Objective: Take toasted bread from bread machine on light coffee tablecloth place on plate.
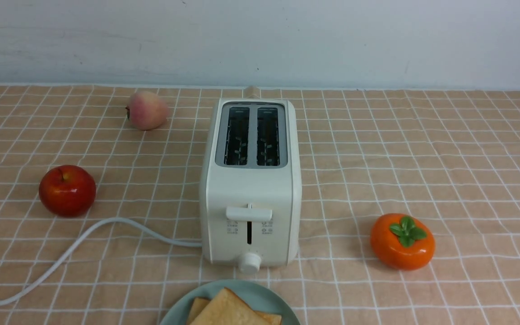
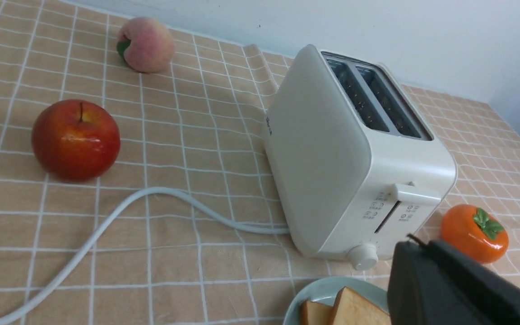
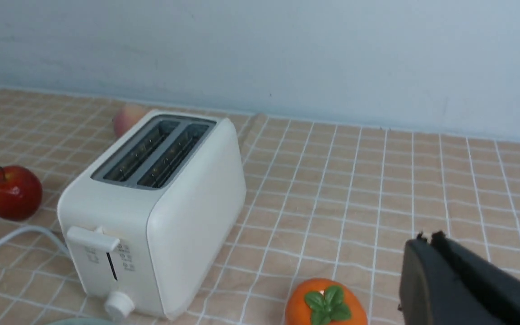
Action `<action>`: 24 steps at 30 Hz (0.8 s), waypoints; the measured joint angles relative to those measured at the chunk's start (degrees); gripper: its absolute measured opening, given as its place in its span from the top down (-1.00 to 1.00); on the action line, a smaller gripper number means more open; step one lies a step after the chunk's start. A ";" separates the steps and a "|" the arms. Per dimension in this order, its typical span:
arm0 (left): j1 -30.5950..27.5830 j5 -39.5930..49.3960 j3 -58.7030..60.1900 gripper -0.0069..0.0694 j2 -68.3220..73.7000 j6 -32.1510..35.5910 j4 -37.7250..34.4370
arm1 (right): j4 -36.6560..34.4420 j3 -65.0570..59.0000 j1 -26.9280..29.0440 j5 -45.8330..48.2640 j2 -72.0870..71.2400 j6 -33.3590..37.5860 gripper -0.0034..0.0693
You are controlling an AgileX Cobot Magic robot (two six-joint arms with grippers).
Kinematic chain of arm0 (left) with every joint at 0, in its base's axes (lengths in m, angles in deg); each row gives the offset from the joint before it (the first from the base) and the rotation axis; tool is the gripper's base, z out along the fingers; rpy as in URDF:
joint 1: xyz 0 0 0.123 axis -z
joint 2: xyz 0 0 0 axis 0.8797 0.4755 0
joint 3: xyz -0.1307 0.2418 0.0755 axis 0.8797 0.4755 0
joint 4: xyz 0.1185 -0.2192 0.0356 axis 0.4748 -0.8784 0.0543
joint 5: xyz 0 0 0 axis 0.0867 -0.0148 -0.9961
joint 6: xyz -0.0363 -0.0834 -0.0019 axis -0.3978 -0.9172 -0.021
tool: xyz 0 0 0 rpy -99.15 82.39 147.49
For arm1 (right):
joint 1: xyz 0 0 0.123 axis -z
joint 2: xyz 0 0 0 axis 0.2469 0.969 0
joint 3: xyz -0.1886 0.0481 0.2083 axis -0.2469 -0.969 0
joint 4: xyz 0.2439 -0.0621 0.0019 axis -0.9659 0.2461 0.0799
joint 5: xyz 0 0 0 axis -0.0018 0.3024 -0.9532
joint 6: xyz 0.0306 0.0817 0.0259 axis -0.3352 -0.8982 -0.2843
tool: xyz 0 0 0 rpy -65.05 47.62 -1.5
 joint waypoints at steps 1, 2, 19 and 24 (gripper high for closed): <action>0.00 -0.92 0.59 0.86 -0.01 0.00 -0.12 | -0.36 -3.37 0.00 -1.97 -2.56 -0.23 0.95; 0.00 -1.09 0.71 0.86 -0.01 0.00 -0.12 | -0.42 -3.37 0.00 -2.48 -2.56 -0.32 0.95; 0.00 -8.91 2.46 0.85 0.03 0.00 -0.29 | -1.57 -19.92 0.00 -17.23 -14.62 -2.99 0.91; 0.00 -8.97 2.46 0.85 0.03 0.00 -0.29 | -1.50 -19.92 0.00 -17.23 -14.62 -2.99 0.91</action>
